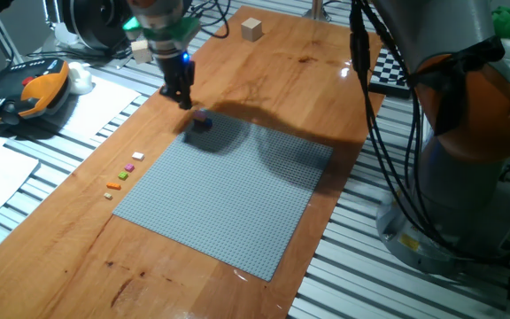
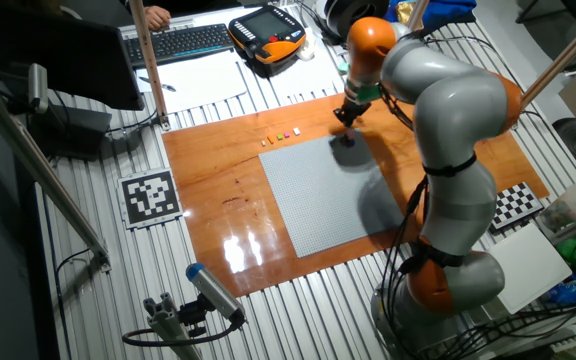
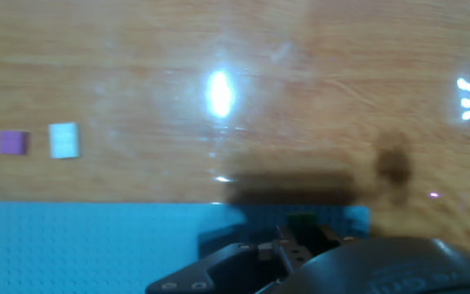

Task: Stack small Lego blocks randomly, one at a time

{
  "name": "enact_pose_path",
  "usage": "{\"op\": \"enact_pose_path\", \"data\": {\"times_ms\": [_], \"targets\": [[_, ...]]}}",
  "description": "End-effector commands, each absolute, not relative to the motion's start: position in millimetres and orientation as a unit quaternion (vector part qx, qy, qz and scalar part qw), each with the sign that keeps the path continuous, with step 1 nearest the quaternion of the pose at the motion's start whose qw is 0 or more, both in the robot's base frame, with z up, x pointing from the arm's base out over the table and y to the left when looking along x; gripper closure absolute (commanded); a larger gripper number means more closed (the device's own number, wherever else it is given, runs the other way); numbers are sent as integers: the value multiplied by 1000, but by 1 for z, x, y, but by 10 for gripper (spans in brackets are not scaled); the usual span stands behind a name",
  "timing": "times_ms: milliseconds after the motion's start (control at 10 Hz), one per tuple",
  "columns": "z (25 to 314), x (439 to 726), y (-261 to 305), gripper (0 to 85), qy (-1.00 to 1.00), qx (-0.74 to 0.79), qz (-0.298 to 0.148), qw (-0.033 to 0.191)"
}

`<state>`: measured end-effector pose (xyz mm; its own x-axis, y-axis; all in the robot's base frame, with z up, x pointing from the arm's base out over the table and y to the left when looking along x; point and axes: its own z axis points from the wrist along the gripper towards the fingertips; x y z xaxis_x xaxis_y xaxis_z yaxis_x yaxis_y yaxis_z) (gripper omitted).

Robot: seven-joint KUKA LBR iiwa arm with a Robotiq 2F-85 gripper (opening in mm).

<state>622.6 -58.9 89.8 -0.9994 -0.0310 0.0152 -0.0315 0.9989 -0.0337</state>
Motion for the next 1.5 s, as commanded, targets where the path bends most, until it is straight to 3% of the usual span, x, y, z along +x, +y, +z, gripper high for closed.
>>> {"op": "enact_pose_path", "data": {"times_ms": [0,300,700,1000,1400], "targets": [[90,623,-59,850,-1000,-18,13,14],[90,623,-59,850,-994,-101,18,40],[89,621,-59,850,-997,-55,16,44],[77,612,-60,850,-998,-44,32,35],[74,602,-64,850,-998,-42,28,43]]}}
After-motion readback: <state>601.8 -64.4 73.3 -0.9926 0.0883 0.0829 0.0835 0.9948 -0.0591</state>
